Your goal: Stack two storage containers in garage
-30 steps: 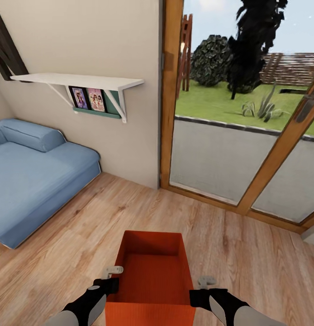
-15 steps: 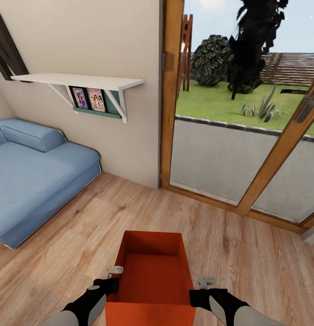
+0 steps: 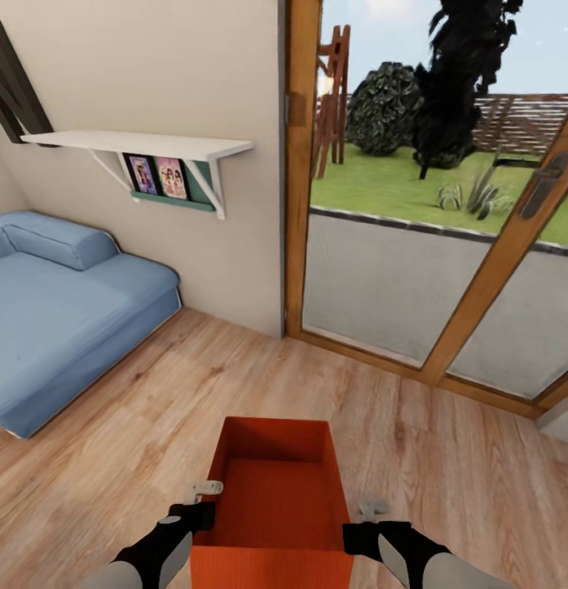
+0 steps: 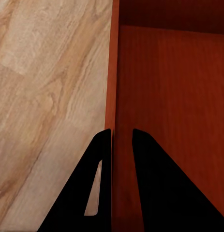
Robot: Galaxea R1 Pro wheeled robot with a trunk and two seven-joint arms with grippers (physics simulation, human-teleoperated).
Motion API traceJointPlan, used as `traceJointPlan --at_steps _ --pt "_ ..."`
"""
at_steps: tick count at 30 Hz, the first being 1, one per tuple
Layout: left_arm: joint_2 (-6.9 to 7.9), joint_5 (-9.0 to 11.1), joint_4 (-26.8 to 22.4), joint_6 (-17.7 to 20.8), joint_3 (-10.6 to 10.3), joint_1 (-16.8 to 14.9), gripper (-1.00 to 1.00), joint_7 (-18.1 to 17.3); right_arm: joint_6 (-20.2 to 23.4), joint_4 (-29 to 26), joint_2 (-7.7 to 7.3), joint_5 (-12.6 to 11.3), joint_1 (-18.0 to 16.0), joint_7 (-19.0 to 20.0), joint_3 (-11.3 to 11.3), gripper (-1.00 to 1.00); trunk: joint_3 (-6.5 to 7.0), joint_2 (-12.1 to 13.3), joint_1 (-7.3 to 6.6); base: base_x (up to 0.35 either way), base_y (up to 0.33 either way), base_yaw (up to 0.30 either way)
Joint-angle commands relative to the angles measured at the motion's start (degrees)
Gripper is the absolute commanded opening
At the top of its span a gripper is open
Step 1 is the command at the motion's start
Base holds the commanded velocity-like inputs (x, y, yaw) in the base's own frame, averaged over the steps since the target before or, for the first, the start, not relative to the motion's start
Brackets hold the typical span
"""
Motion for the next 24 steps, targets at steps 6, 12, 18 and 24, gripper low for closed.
traceJointPlan --at_steps 6,12,18,24 --pt "-0.01 0.5 0.2 0.1 -1.3 0.0 -1.0 0.8 0.4 -0.3 0.06 -1.0 0.0 2.7 0.0 -1.0 -0.42 0.0 -0.01 -0.121 -0.251 0.151" --pt "-0.01 0.5 0.2 0.1 -1.3 0.0 -1.0 0.7 0.4 -0.3 0.06 -1.0 0.0 2.6 0.0 -1.0 -0.84 0.0 -0.01 -0.044 -0.092 0.173" --pt "-0.01 0.5 0.2 0.1 -1.3 0.0 -1.0 0.7 0.4 -0.3 0.06 -1.0 0.0 2.6 0.0 -1.0 -1.26 0.0 -0.01 -0.007 -0.015 0.181" --pt "-0.01 0.5 0.2 0.1 -1.3 0.0 -1.0 0.8 0.4 -0.3 0.06 -1.0 0.0 2.6 0.0 -1.0 -1.69 0.0 -0.01 -0.002 -0.028 0.19"
